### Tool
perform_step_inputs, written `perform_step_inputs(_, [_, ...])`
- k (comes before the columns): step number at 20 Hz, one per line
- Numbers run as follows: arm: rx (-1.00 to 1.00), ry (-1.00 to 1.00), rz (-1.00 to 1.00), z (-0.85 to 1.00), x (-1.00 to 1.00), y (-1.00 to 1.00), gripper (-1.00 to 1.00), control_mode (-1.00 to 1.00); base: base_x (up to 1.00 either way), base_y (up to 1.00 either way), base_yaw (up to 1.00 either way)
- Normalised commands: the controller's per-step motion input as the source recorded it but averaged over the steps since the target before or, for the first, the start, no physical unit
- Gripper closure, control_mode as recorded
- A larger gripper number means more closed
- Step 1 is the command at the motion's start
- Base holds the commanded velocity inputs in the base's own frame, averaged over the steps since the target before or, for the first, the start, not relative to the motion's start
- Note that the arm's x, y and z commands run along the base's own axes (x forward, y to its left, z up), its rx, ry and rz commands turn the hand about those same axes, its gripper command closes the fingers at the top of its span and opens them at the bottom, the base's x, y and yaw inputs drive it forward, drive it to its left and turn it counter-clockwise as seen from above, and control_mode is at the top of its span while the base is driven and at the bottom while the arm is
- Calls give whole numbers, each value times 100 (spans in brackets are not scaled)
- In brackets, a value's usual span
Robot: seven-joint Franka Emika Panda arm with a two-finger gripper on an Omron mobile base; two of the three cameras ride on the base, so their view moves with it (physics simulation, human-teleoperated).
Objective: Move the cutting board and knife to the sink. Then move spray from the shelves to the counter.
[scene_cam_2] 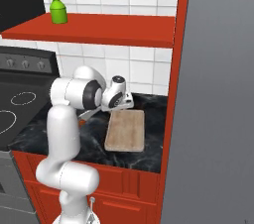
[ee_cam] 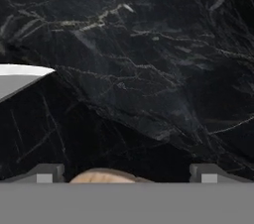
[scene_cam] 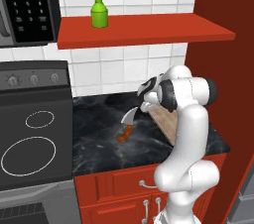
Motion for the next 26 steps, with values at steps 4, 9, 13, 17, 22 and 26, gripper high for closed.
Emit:
perform_step_inputs(4, [3, 0, 1, -24, -51, -9, -100, -100, 0, 0, 0])
perform_step_inputs(9, [1, 0, 0, -25, -48, -8, -100, -100, 0, 0, 0])
perform_step_inputs(13, [0, 0, 0, -25, -40, -7, -100, -100, 0, 0, 0])
perform_step_inputs(17, [0, 0, -4, -24, -42, -6, -100, -100, 0, 0, 0])
perform_step_inputs(22, [1, 0, -6, -24, -51, -11, -100, -100, 0, 0, 0])
perform_step_inputs(26, [3, 0, -5, -24, -54, -14, -100, -100, 0, 0, 0])
